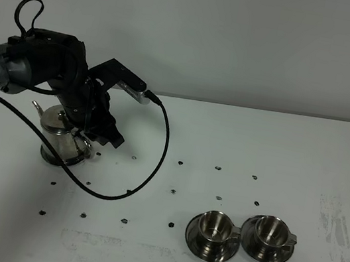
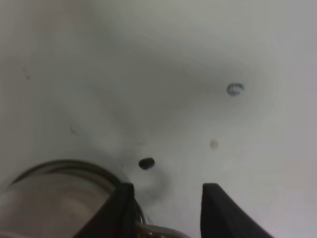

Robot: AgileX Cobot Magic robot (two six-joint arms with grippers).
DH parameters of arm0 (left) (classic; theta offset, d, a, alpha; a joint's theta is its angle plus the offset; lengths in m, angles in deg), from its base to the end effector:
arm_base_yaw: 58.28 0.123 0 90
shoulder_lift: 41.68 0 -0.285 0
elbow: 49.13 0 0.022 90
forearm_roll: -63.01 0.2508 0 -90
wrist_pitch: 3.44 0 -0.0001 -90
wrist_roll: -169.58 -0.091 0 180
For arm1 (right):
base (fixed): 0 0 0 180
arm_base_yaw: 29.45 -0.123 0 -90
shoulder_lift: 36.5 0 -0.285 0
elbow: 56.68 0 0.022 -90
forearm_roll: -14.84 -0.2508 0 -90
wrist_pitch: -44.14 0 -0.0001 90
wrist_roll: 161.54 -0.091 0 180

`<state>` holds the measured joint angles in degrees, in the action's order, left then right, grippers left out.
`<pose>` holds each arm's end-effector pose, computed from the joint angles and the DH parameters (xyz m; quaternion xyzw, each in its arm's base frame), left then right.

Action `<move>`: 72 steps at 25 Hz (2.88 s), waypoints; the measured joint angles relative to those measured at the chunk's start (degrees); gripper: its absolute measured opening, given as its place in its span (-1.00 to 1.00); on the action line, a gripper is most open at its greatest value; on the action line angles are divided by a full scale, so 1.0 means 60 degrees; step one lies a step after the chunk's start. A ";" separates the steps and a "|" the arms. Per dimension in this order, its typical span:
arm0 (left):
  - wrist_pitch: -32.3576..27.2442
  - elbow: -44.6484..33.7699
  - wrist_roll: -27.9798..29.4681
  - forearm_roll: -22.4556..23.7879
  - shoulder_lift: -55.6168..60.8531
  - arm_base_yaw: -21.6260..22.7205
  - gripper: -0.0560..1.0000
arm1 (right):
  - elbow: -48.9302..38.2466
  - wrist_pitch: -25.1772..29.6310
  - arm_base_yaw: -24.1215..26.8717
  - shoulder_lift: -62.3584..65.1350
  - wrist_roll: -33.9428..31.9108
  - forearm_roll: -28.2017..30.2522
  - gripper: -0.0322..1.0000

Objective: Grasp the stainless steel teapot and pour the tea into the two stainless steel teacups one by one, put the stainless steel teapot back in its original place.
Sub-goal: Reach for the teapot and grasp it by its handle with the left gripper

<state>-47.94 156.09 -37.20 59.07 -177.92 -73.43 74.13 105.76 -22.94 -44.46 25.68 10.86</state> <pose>0.4675 -0.1311 0.1680 0.3319 0.9188 -0.0071 0.2137 -0.0032 0.0060 0.2733 -0.0067 0.8601 -0.0264 0.5095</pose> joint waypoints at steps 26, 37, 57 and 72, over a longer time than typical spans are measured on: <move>-0.1585 0.0000 -0.2578 -0.0209 0.0616 0.0000 -0.17 | 0.0000 0.0000 0.0000 0.0000 0.0000 0.0000 -0.48; 0.2269 -0.3929 -0.3452 -0.0406 0.3509 -0.0438 -0.17 | 0.0000 0.0000 0.0000 0.0000 0.0000 0.0000 -0.48; 0.4145 -0.4958 -0.3490 -0.0464 0.2406 -0.0477 -0.16 | 0.0000 0.0000 0.0002 0.0000 0.0000 0.0000 -0.48; 0.3394 -0.4958 -0.2230 0.0763 0.2406 -0.0029 -0.16 | 0.0000 0.0000 0.0002 0.0000 0.0000 0.0000 -0.48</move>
<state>-27.57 126.34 -50.58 63.65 -163.48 -73.60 74.13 105.76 -22.92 -44.46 25.68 10.86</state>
